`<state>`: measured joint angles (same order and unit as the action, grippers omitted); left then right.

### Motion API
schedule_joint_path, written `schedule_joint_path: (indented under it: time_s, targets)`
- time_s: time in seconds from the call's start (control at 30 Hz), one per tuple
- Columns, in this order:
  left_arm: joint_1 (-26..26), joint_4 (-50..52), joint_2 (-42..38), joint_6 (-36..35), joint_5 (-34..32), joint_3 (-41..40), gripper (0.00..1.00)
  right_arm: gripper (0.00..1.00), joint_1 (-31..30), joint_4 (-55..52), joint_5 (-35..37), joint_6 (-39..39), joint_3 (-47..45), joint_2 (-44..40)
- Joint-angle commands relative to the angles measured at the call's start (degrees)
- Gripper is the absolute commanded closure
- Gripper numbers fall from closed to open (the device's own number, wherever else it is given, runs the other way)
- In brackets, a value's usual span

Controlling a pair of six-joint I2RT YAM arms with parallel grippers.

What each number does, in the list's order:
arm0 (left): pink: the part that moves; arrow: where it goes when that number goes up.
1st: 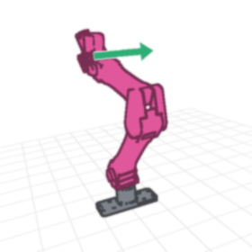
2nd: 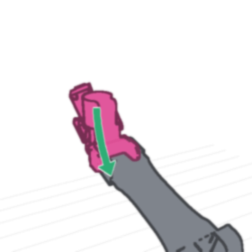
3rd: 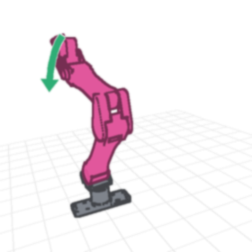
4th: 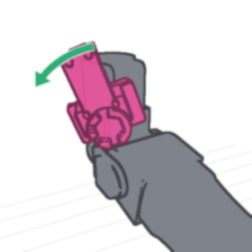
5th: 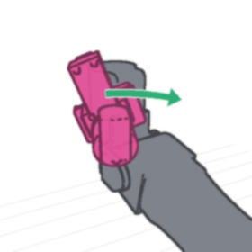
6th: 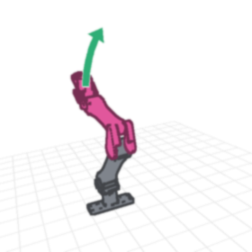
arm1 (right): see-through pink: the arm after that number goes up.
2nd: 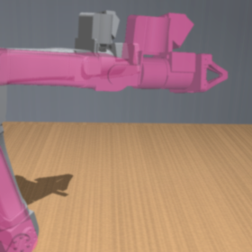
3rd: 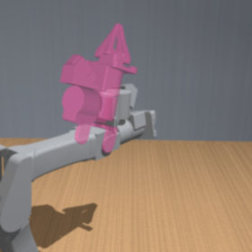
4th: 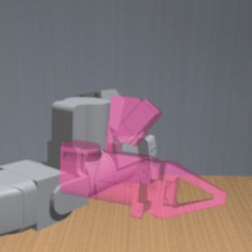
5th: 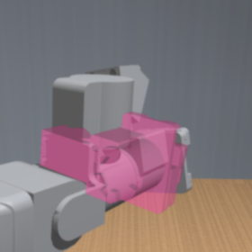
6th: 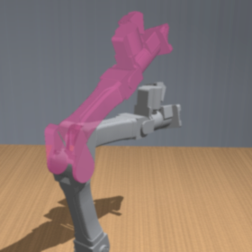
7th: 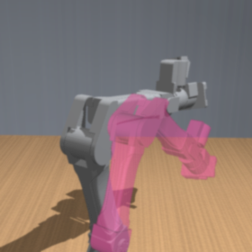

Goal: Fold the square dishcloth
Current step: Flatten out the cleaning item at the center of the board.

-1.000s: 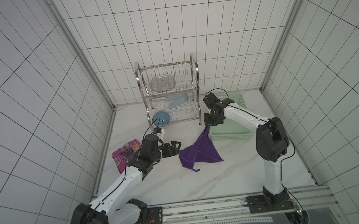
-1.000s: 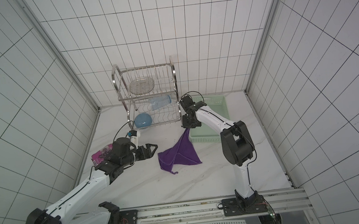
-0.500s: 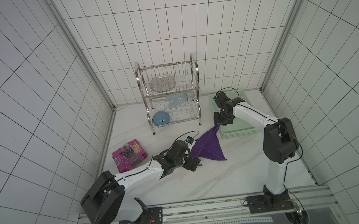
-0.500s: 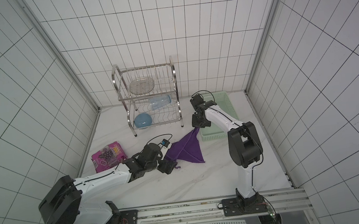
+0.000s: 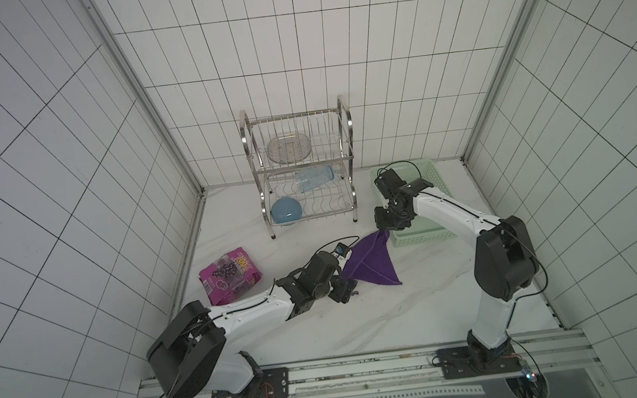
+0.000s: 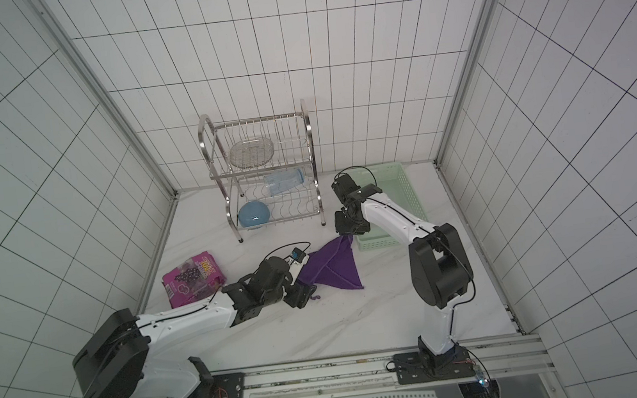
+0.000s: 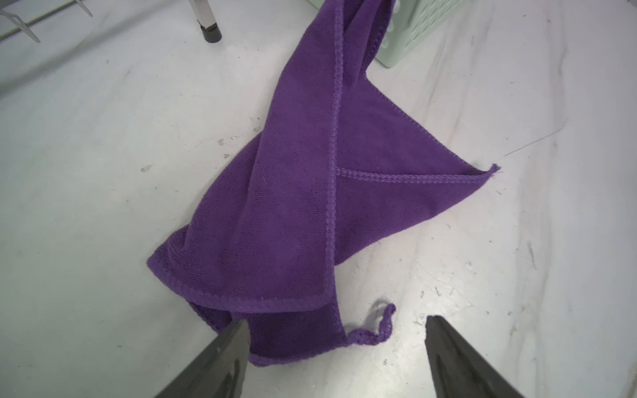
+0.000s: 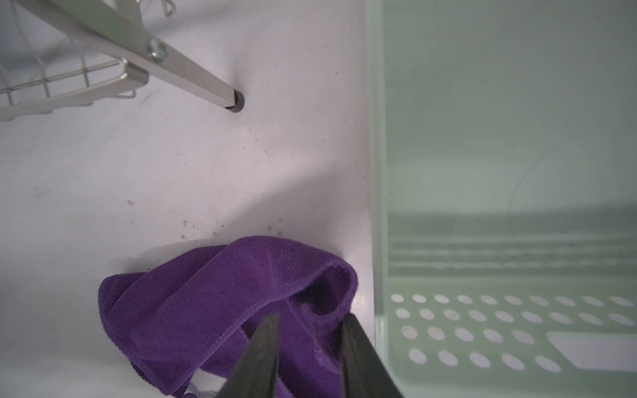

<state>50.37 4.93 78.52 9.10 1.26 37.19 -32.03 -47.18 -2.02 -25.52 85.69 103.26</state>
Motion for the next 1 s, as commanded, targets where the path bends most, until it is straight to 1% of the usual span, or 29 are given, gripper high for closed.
schedule_joint_path:
  time_s: [0.0,0.2,0.3,0.5,0.7,0.87,0.97]
  targets:
    - [2.1,-3.9,-2.1,1.6,3.8,-2.4,0.18,0.6,-2.2,-2.5,2.2,-0.3,-2.8,-5.0]
    - [2.9,-2.8,2.7,1.4,4.0,-1.8,0.18,0.55,-4.2,-1.8,1.9,-3.7,-12.6,-13.0]
    - [3.1,-1.6,5.7,0.7,3.2,0.0,0.19,0.52,-4.3,-0.9,1.2,-5.0,-17.6,-16.5]
    - [3.5,-1.9,8.8,0.4,3.4,1.9,0.21,0.52,-4.8,2.8,-2.6,-7.5,-27.4,-20.9]
    - [4.2,-1.7,12.8,-0.1,3.5,4.3,0.27,0.53,-5.1,7.8,-6.0,-8.2,-33.1,-20.1]
    - [4.3,-0.8,15.8,0.4,0.2,5.4,0.35,0.53,-5.1,9.8,-6.9,-7.7,-34.7,-18.2]
    - [4.3,-0.1,16.1,0.9,-1.0,5.4,0.41,0.56,-5.3,11.1,-8.2,-7.5,-35.0,-16.9]
